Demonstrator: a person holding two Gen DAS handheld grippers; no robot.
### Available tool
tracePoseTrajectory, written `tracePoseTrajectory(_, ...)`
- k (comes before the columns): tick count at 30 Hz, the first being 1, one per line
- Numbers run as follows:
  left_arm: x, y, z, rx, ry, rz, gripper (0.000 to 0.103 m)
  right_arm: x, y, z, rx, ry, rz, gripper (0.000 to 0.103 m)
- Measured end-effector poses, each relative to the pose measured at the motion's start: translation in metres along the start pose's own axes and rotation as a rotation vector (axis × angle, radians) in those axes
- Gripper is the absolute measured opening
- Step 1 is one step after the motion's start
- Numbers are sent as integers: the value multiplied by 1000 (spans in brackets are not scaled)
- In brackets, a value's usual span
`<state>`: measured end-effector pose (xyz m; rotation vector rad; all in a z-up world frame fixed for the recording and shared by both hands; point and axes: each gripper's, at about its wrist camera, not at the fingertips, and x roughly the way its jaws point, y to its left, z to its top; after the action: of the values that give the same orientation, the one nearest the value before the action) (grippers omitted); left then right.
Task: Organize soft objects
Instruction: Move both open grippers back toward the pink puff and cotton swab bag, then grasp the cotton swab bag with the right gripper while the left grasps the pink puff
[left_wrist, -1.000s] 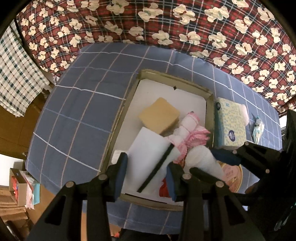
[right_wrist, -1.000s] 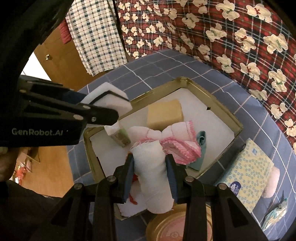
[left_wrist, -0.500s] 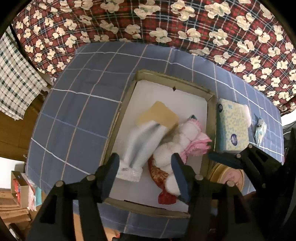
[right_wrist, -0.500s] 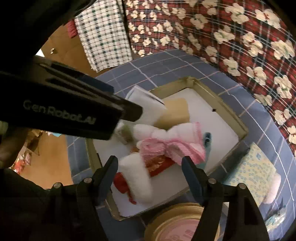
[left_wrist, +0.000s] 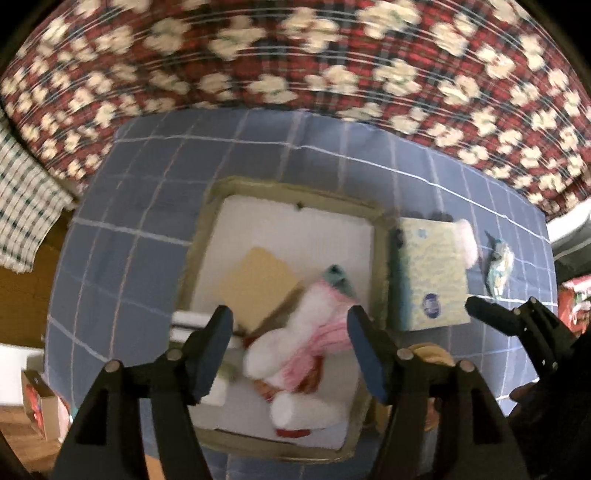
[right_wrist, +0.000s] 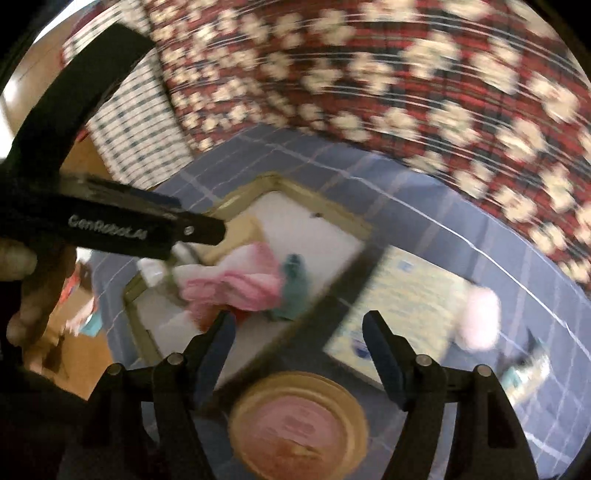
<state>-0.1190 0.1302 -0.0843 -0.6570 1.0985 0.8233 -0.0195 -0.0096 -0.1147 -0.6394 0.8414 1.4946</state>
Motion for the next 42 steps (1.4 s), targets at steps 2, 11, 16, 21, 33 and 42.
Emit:
tracePoseTrajectory(2,3,-16,5,37,4,-18,65,-9,-20,-8,67,-4,-39,73)
tracePoseTrajectory(11,15,-105,23,253,15,-95,65,-43,-123,-47,397,9,-230,73)
tracePoseTrajectory(16,28,-152,33,350,23,-119,65,-48,-165,-65,514,45,-307,73)
tracePoseTrajectory(21,45,-190,42,434,47,-138,65,-41,-190,-73,595,80,-330,73)
tracePoseTrajectory(33,100,-248,59,617,136,-109,66,-1,-236,-76,710,120,-347,73)
tracePoseTrajectory(42,130,-271,58,690,210,-95,66,18,-248,-74,726,142,-324,73)
